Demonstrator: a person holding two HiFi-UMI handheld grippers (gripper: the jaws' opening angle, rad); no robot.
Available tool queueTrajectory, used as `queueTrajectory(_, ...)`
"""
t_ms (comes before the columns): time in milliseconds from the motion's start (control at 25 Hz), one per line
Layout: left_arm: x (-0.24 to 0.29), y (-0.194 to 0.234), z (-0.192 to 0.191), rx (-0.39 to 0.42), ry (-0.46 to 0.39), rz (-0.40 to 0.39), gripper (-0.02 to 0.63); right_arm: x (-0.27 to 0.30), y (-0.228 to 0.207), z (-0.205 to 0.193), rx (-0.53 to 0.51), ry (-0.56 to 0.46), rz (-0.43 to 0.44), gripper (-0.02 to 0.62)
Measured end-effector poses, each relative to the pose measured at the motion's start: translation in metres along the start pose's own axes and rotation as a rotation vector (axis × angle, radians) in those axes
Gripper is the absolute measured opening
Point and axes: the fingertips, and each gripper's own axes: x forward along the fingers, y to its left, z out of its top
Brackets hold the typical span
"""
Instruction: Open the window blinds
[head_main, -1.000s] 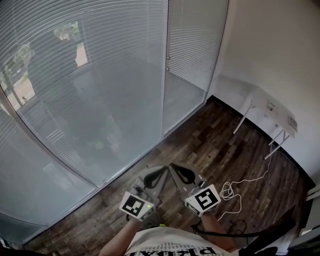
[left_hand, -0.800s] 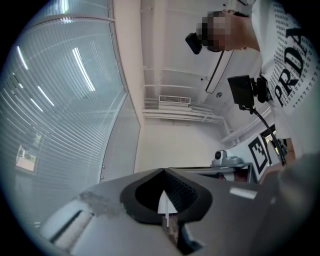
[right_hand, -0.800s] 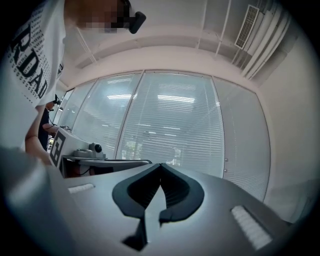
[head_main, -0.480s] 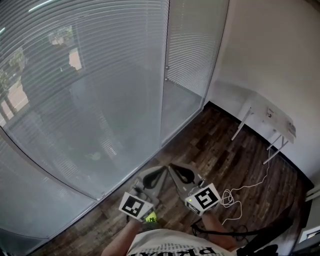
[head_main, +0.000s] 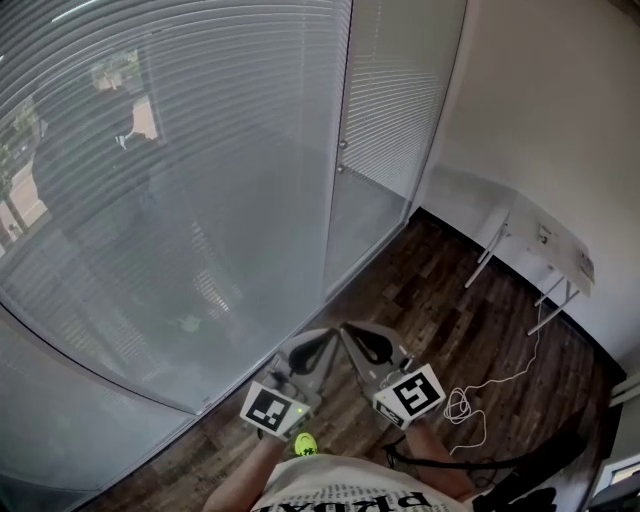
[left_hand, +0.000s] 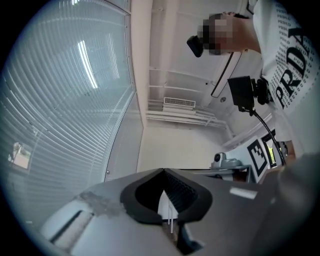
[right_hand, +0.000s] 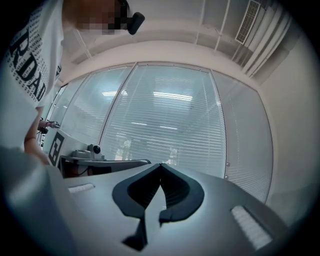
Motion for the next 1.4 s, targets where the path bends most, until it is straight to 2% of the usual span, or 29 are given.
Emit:
queueTrajectory(360,0.021,0.058,-0.013,0.03,0.031,0.005,-0.008,0.051,-0.027,-0.013,-0.001,0.002,-0.005,0.008)
queueTrajectory(720,0.077,0.078,-0.032,0.036,0.04,0.021,-0.008,0.065,-0.088,-0.024,0.005,0.001,0.008,0.008)
queueTrajectory(960,0.107,0.095,-0.049,0.079,0.049,0.043,-0.008,0.077,-0.122,-0.034,0.009,-0.025,0.041,0.008)
queueTrajectory(1120,0.139,0.109,-0.053,0.084,0.058,0.077,-0.008,0.089,-0.155,-0.035,0.024,-0.021,0.071,0.008)
queueTrajectory(1240,0.157,0.108,-0.057,0.078,0.036,0.097,-0.008,0.087,-0.173,-0.04,-0.003,-0.028,0.101,0.008)
queueTrajectory(1400,0.177,0.109,-0.077,0.09,0.037,0.126,-0.008,0.082,-0.195,-0.054,0.007,-0.029,0.124,0.008)
